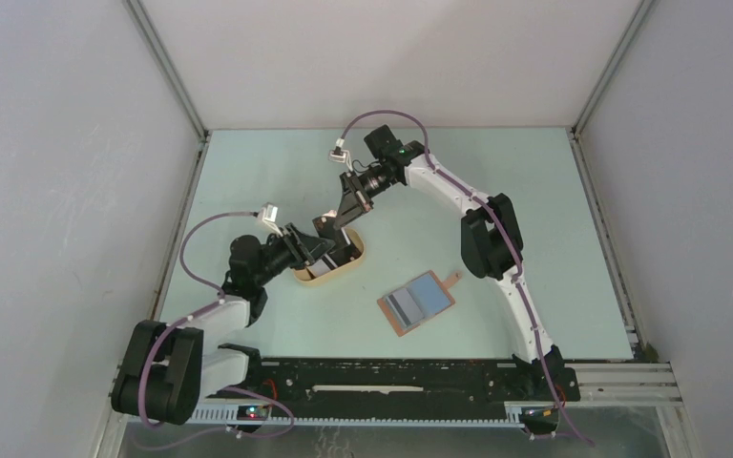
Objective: Put the credit cards into the card holder
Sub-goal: Place the credit card in the storage box.
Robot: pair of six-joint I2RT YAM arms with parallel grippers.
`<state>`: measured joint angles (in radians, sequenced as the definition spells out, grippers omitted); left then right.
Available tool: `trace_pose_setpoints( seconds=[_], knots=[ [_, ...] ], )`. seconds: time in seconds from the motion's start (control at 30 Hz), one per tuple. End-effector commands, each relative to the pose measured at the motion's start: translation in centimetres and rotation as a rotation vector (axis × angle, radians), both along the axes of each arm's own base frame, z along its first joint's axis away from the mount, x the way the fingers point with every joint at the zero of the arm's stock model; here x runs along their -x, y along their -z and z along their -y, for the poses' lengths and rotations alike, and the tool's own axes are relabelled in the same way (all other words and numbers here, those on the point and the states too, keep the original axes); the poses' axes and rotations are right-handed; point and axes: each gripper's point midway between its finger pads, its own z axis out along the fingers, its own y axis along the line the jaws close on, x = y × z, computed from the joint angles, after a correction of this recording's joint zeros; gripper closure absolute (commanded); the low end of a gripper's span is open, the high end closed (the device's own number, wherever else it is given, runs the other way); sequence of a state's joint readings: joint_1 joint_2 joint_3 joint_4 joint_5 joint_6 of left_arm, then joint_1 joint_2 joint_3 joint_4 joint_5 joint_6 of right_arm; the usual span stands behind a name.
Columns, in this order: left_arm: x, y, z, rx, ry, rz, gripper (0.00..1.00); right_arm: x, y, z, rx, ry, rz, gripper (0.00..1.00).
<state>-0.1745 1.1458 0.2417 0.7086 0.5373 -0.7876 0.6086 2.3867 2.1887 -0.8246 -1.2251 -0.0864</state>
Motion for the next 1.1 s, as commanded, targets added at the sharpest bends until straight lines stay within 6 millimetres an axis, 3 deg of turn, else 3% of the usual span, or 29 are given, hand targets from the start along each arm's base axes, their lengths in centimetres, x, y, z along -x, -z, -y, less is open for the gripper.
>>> trace_pose_setpoints(
  seconds=[0.0,0.33,0.47,0.57,0.73,0.83,1.07],
  knots=[
    [-0.5,-2.5,0.9,0.027,0.043,0.085,0.48,-0.2,-1.0,-0.6,-0.021,0.0,0.024,1.0],
    [-0.6,-2.1,1.4,0.031,0.06,0.061,0.52,-0.6,0.5,-1.2,0.041,0.039,0.044,1.0],
    [-0.7,-2.2,1.5,0.034,0.067,0.058,0.64,-0.6,0.8,-1.4,0.051,0.041,0.044,1.0],
    [-0.8,-2.2,1.6,0.033,0.073,0.056,0.81,-0.6,1.2,-1.6,0.059,0.042,0.053,1.0],
    [-0.8,-1.6,1.8,0.032,0.094,0.032,0.98,-0.7,1.6,-1.5,0.054,0.038,0.035,1.0],
    [-0.7,-1.0,1.8,0.032,0.107,0.011,1.0,-0.6,1.6,-1.3,0.02,0.013,-0.008,1.0],
    [-0.9,0.6,0.5,0.048,0.072,-0.065,1.0,-1.1,2.1,-1.0,-0.023,-0.004,-0.091,0.67]
  ],
)
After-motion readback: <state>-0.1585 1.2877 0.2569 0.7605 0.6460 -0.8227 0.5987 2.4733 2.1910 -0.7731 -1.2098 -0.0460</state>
